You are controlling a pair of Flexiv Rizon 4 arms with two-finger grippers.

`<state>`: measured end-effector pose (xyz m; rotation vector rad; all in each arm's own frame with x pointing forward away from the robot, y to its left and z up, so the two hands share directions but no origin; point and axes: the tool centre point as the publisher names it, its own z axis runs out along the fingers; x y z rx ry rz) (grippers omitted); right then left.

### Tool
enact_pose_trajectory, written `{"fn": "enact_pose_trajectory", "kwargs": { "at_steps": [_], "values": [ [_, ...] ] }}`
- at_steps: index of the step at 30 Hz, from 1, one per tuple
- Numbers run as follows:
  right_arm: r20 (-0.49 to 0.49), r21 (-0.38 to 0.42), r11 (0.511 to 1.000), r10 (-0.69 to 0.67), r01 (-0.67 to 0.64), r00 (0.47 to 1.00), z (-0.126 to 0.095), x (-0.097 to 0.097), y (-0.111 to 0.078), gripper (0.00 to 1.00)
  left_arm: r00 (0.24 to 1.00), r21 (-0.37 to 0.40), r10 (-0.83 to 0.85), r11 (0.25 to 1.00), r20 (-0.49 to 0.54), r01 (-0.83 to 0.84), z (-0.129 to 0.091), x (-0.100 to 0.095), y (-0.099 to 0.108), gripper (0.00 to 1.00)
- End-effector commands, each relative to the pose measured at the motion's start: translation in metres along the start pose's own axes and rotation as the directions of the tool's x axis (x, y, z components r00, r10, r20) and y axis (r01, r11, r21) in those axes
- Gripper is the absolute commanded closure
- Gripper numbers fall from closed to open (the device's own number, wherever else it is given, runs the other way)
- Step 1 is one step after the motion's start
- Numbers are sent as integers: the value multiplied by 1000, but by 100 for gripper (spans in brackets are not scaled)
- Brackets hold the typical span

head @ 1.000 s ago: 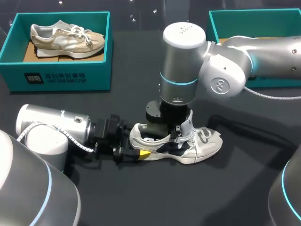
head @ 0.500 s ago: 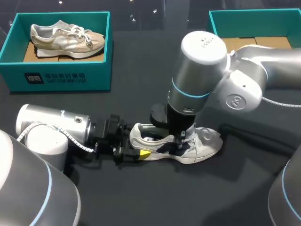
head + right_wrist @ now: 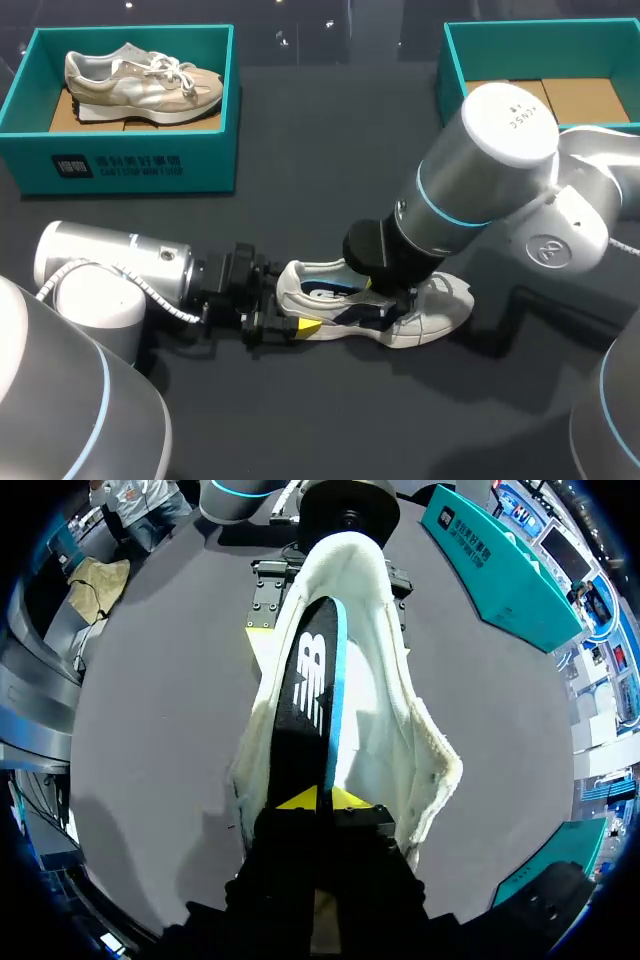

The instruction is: Take the shoe out of the shoebox, open the shoe tongue, remove and reinsert the insole, then place the shoe into the shoebox

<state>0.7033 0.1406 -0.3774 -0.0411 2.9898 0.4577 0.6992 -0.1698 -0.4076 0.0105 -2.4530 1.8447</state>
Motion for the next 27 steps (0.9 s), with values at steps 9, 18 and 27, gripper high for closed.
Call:
{"fn": "enact_pose_trajectory", "kwargs": {
  "at_steps": [9,18,27],
  "values": [
    [44,-188,981,-29,37,999,-2,3,-19,100,1000,-4,-1,1000,1,1,2,-1,1,100],
    [86,-228,968,-87,104,993,-13,-3,-15,100,1000,-4,-1,1000,1,1,2,-1,1,100],
    [102,-233,957,-151,172,983,-24,-10,-2,100,1000,-4,-1,1000,1,1,2,-1,1,100]
  ]
}}
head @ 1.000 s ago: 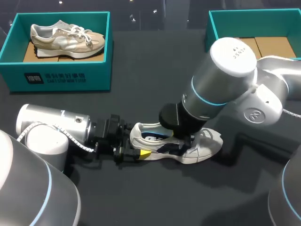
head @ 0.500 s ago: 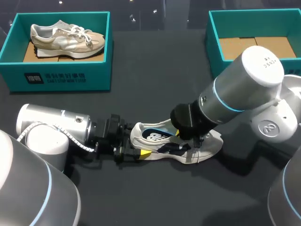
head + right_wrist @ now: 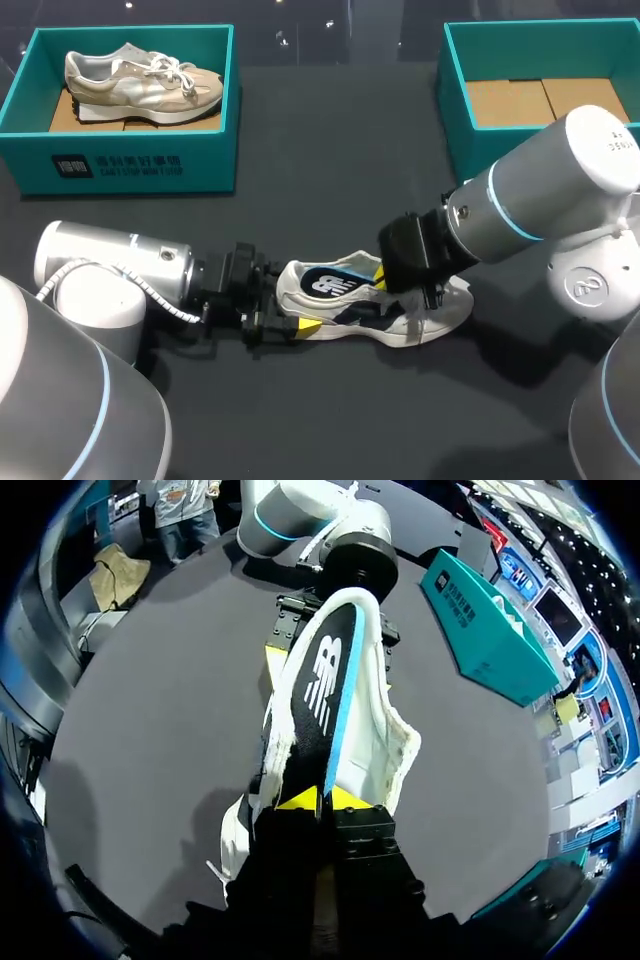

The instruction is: Take the shoe out of the shoebox, open the shoe tongue, remove and reinsert the insole, then place the shoe into the shoebox

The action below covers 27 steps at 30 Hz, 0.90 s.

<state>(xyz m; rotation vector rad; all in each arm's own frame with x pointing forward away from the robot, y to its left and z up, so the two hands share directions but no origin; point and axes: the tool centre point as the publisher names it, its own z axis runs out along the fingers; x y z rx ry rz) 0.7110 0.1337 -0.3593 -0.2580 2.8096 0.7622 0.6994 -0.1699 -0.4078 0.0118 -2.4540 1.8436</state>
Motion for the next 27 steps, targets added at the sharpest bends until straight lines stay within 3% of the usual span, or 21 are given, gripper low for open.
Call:
{"fn": "enact_pose_trajectory", "kwargs": {
  "at_steps": [1,15,27],
  "values": [
    [0,-21,1000,-21,21,1000,-6,-1,1,100,1000,-3,0,1000,0,0,2,-1,0,100],
    [-80,-20,990,-140,139,987,-4,-17,34,100,1000,-3,0,1000,0,0,2,-1,0,100],
    [-138,4,988,-153,155,979,0,-16,55,100,1000,-3,0,1000,0,0,2,-1,0,100]
  ]
}}
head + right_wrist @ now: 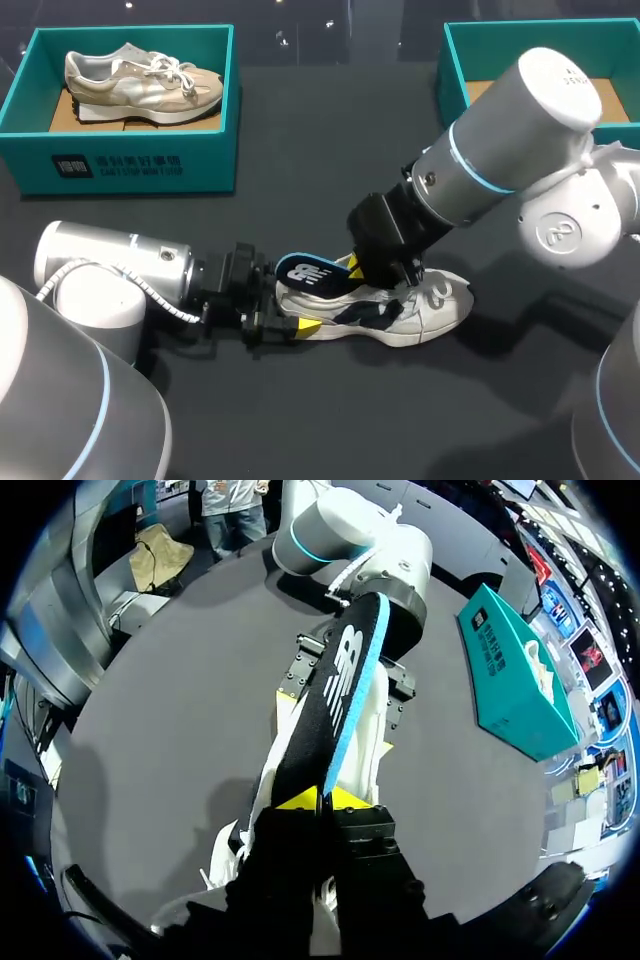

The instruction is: Take the shoe out of the shoebox, open the shoe tongue, remove and reinsert the insole, then place the shoe into the shoebox

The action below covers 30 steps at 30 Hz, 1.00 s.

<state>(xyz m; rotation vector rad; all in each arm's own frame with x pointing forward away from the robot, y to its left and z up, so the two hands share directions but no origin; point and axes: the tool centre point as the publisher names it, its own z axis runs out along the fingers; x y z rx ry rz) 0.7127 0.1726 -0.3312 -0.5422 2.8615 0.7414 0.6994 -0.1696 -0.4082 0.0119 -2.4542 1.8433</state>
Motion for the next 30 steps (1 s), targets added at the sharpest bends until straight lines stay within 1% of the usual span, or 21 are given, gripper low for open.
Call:
{"fn": "enact_pose_trajectory", "kwargs": {
  "at_steps": [1,5,9,16,24,28,29,30],
  "values": [
    [-14,22,1000,9,-9,1000,3,-4,9,100,1000,-3,0,1000,0,0,2,0,0,100],
    [-30,19,1000,23,-23,999,4,-4,14,100,1000,-3,0,1000,0,0,2,0,0,100],
    [-67,22,1000,23,-21,998,6,-5,19,100,1000,-3,0,1000,0,0,2,0,0,100],
    [-117,19,999,32,-30,993,12,-3,24,100,1000,-3,0,1000,0,0,2,0,0,100],
    [-141,4,999,32,-32,989,18,-1,27,100,1000,-3,0,1000,0,0,2,0,0,100],
    [-147,-8,998,65,-67,987,17,1,27,100,1000,-3,0,1000,0,0,2,0,0,100],
    [-148,-17,996,80,-83,986,17,1,26,92,1000,-3,0,1000,0,0,2,0,0,100],
    [-152,-23,995,93,-98,984,16,1,26,65,1000,-3,0,1000,0,0,2,0,0,100]
  ]
}}
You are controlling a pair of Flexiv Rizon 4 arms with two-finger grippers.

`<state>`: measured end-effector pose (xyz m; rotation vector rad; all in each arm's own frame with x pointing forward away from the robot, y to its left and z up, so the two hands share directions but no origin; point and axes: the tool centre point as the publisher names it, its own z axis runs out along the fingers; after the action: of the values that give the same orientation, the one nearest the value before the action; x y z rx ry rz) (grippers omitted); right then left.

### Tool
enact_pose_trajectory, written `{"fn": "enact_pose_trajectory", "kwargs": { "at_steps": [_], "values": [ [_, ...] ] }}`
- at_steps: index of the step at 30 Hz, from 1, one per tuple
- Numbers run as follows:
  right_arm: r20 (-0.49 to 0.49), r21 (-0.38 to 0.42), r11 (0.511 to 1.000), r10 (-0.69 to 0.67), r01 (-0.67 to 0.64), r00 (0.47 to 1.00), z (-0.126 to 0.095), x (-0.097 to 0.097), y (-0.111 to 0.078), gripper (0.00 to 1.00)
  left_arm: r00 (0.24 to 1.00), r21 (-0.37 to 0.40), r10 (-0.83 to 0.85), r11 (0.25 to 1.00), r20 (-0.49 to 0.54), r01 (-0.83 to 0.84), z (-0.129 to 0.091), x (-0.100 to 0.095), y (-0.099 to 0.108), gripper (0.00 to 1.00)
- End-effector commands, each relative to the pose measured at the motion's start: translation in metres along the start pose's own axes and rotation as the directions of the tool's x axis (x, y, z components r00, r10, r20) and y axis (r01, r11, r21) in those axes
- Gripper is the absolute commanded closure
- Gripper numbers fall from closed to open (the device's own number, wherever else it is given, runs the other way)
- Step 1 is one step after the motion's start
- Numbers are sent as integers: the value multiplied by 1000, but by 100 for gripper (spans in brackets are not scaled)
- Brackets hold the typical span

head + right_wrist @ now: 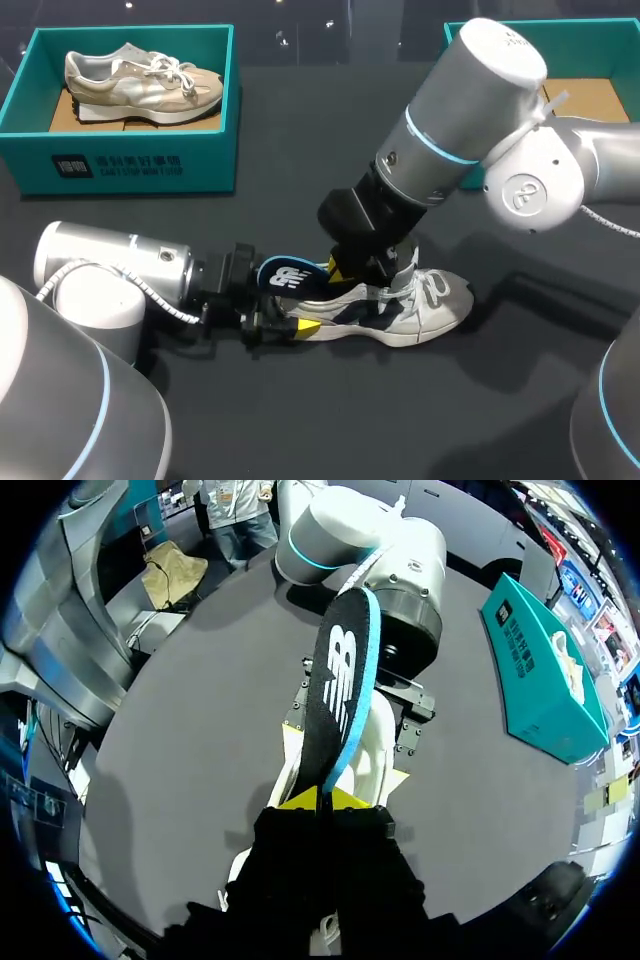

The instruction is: Take the shoe out of the shoebox, open the shoe tongue, remove and reinsert the insole, then place the shoe into the shoebox

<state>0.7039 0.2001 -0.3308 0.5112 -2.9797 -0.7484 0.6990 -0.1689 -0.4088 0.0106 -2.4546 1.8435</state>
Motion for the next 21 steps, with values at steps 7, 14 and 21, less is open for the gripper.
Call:
{"fn": "enact_pose_trajectory", "kwargs": {
  "at_steps": [7,14,21],
  "values": [
    [-60,-58,990,121,-125,991,-2,0,-4,53,1000,-3,-1,1000,1,1,2,-1,-1,100],
    [-169,-55,980,181,-192,969,-3,-10,-5,42,1000,-3,-1,1000,1,1,2,-1,-1,100],
    [-260,-75,973,193,-219,946,2,-17,-6,40,1000,-3,-1,1000,1,1,2,-1,-1,100]
  ]
}}
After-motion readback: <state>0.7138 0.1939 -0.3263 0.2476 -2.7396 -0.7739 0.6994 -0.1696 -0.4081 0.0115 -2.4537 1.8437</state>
